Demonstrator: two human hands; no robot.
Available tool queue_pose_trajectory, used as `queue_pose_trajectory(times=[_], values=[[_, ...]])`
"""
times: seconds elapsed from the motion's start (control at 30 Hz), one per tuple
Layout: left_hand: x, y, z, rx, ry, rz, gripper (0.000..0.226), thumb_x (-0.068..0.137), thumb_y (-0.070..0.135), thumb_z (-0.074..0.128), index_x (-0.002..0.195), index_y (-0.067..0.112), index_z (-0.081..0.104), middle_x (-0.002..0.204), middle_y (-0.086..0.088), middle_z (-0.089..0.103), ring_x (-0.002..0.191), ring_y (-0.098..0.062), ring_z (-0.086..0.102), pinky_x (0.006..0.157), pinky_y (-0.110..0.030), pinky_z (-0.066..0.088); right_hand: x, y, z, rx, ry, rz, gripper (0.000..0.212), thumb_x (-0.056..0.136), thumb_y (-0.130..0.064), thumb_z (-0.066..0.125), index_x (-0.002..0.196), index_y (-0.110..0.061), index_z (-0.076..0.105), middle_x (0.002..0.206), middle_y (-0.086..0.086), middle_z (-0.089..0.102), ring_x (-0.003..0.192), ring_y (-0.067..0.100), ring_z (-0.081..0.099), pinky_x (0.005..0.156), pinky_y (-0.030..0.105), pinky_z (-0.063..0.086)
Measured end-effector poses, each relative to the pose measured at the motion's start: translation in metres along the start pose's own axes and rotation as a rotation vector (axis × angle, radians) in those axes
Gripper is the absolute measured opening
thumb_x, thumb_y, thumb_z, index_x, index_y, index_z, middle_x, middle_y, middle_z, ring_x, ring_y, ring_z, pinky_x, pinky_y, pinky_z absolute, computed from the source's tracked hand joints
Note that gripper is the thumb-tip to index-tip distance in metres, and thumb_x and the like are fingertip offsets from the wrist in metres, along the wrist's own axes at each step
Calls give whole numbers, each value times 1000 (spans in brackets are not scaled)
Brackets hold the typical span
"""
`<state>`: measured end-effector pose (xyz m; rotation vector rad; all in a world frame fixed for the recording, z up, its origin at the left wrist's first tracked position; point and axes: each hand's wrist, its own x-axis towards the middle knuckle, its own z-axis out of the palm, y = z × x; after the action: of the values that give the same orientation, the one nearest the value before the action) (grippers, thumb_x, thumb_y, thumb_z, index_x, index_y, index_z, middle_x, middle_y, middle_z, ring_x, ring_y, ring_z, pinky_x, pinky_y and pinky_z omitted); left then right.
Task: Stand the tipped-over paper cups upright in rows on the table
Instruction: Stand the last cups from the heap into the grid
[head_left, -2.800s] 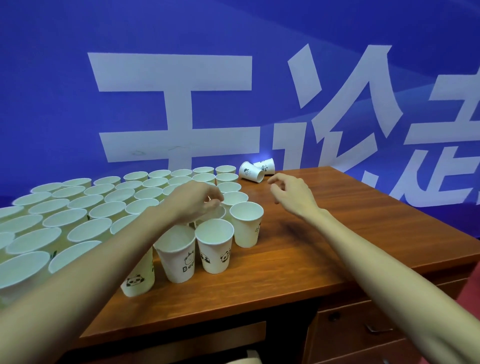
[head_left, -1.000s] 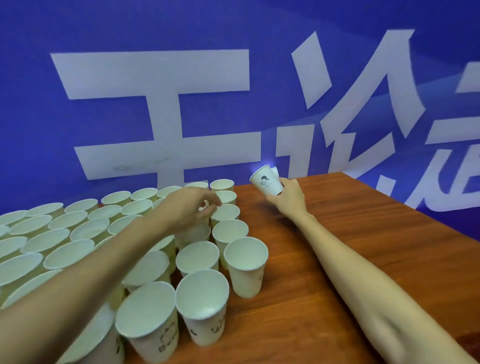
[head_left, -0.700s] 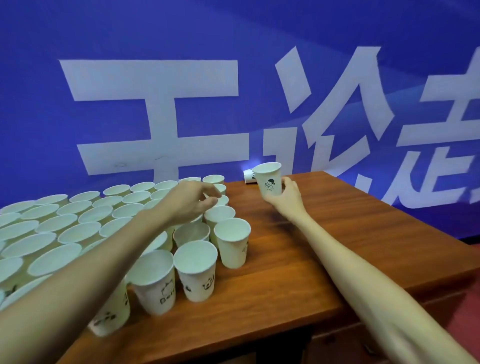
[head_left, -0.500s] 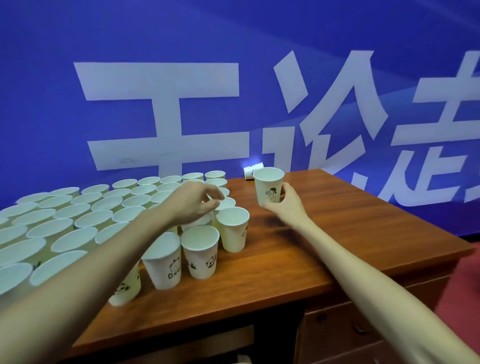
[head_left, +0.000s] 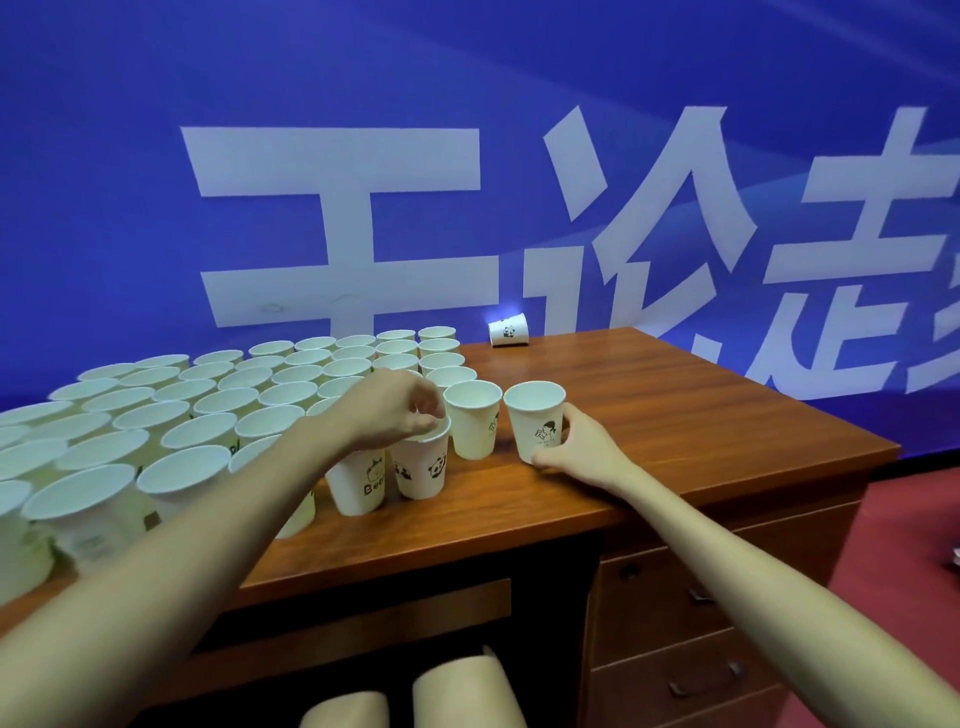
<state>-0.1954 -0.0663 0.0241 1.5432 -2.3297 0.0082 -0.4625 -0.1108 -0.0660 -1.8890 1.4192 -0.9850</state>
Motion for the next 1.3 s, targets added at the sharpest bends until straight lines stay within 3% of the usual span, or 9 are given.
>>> queue_pose_trajectory(times=[0.2, 0.4, 0.73, 0.87, 0.93, 1.03, 1.1, 1.17, 1.3], values=[[-2, -1, 6, 5, -20, -9, 14, 86, 26, 66, 98, 27, 74, 104, 8, 72, 97, -7, 64, 82, -31, 55, -15, -1, 4, -159, -45, -20, 62, 54, -51, 74, 111, -32, 60, 106, -11, 68, 99, 12, 62, 94, 41, 49], [1, 0, 3, 15, -27, -23, 16, 88, 24, 63, 98, 27, 73, 108, 8, 71, 100, -10, 63, 83, -35, 54, -22, -13, 18, -181, -90, -57, 73, 49, -66, 67, 115, -35, 60, 111, -11, 68, 106, 16, 60, 97, 46, 45], [13, -3, 9, 41, -3, -27, 16, 87, 29, 62, 98, 29, 73, 104, 9, 71, 95, -9, 62, 79, -34, 55, -22, -24, 30, -221, -133, -105, 69, 53, -68, 66, 113, -35, 61, 113, -10, 68, 110, 20, 57, 98, 47, 44], [14, -2, 9, 25, 43, -26, 14, 87, 29, 62, 95, 27, 74, 98, 9, 71, 88, -7, 61, 74, -29, 54, -21, -26, 26, -235, -214, -110, 80, 52, -68, 68, 122, -30, 58, 121, -7, 65, 115, 21, 55, 100, 46, 44], [15, -3, 7, 26, 72, -18, 13, 86, 29, 62, 92, 28, 74, 94, 9, 71, 84, -6, 61, 68, -25, 50, -19, -27, 21, -255, -292, -115, 77, 56, -61, 74, 124, -31, 55, 121, -6, 63, 112, 20, 55, 98, 45, 46], [22, -8, 0, 36, 92, -18, 12, 87, 28, 61, 91, 28, 73, 92, 10, 70, 83, -6, 61, 67, -24, 51, -9, -24, 3, -207, -394, -65, 68, 66, -19, 79, 127, -26, 50, 111, -4, 59, 89, 9, 56, 82, 30, 51], [28, -11, -5, 37, 98, -16, 13, 88, 27, 61, 93, 28, 73, 93, 10, 71, 82, -4, 61, 68, -25, 53, 4, -24, -9, -199, -402, -1, 87, 68, 1, 71, 143, -26, 38, 108, -4, 55, 77, 6, 53, 69, 21, 46], [36, -15, -9, 38, 99, -15, 14, 89, 25, 61, 95, 26, 73, 92, 11, 70, 79, -3, 60, 65, -20, 49, 23, -25, -16, -254, -362, 25, 92, 73, 7, 64, 152, -21, 27, 106, -3, 54, 75, 8, 55, 64, 20, 48], [55, -22, -10, 38, 105, -8, 17, 91, 23, 59, 100, 23, 73, 99, 8, 71, 81, -5, 59, 67, -18, 44, 61, -23, -19, -190, -252, 39, 66, 81, 5, 57, 142, -16, 43, 89, -1, 62, 67, 16, 60, 56, 28, 53]])
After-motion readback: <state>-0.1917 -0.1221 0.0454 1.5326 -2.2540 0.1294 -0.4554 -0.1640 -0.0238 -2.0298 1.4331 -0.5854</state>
